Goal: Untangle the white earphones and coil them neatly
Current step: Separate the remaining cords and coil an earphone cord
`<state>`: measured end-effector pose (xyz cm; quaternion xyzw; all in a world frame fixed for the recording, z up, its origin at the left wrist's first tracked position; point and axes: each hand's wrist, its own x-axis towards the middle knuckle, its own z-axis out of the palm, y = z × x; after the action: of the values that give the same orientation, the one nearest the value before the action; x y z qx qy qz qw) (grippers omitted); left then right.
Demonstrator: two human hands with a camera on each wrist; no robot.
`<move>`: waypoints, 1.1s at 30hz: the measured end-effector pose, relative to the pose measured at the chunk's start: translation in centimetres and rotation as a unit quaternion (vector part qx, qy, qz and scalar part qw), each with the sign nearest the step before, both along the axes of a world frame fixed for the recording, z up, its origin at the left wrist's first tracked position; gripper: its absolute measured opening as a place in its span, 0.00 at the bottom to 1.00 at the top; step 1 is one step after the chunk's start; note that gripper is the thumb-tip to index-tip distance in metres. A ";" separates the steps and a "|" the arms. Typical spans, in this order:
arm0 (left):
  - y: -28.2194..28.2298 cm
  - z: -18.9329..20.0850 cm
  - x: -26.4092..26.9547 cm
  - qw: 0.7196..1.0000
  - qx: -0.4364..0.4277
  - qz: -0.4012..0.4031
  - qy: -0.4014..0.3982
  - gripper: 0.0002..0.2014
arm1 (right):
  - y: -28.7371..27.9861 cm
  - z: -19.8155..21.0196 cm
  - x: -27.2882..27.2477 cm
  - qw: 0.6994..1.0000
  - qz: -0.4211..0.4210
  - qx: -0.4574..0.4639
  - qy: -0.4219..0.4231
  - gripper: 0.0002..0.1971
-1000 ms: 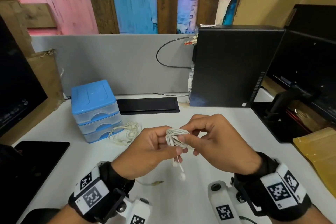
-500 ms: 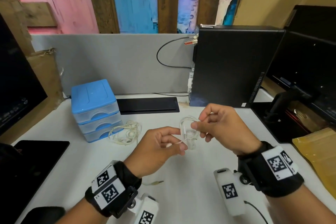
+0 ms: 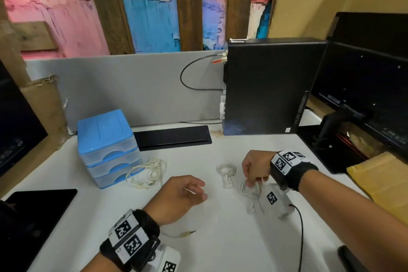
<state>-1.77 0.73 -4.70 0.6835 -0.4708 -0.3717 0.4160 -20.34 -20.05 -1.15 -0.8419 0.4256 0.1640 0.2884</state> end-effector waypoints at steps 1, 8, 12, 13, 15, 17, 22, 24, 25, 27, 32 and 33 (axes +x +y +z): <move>0.0 0.0 0.2 1.000 0.002 0.001 0.002 0.09 | -0.6 0.0 0.3 1.000 -0.003 -0.017 0.003 0.07; 0.4 0.2 0.7 1.000 0.022 -0.005 -0.005 0.11 | -2.2 -0.5 2.1 0.996 -0.014 -0.093 -0.002 0.10; 0.8 1.7 1.5 1.000 0.004 0.001 0.004 0.18 | -2.9 -1.1 1.9 0.988 -0.075 -0.119 -0.064 0.19; 1.0 2.1 1.9 1.000 0.003 -0.002 -0.003 0.19 | -3.0 -1.2 1.8 0.987 -0.084 -0.115 -0.075 0.21; 1.2 2.6 3.2 0.999 0.007 0.004 -0.041 0.16 | -3.0 -1.2 1.5 0.985 -0.096 -0.109 -0.097 0.21; 1.2 2.6 5.0 0.994 0.011 0.041 -0.104 0.10 | -2.5 -0.7 1.3 0.980 -0.100 -0.107 -0.137 0.18; 1.1 0.5 10.0 0.972 0.031 0.172 -0.158 0.05 | 0.6 0.8 1.8 0.962 -0.089 -0.074 -0.248 0.12; 1.0 -0.4 10.8 0.962 0.069 0.209 -0.164 0.06 | 2.2 0.9 2.4 0.956 -0.076 -0.060 -0.276 0.11; 1.0 -0.7 10.7 0.958 0.095 0.216 -0.163 0.07 | 2.9 0.9 2.8 0.955 -0.067 -0.054 -0.285 0.10; 0.9 -1.2 10.0 0.952 0.167 0.189 -0.172 0.12 | 4.4 0.5 3.7 0.951 -0.052 -0.035 -0.303 0.10; -0.3 -2.4 8.5 0.916 0.279 0.084 -0.275 0.21 | 8.2 -1.4 4.6 0.945 -0.015 0.025 -0.326 0.10; -0.6 -2.3 8.2 0.911 0.285 0.076 -0.290 0.19 | 8.9 -1.7 4.6 0.944 -0.005 0.031 -0.329 0.10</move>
<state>6.46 0.17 -7.01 0.8843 -0.3914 -0.2429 0.0760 -15.77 -11.11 -2.87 -0.8374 0.3054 -0.1105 0.4396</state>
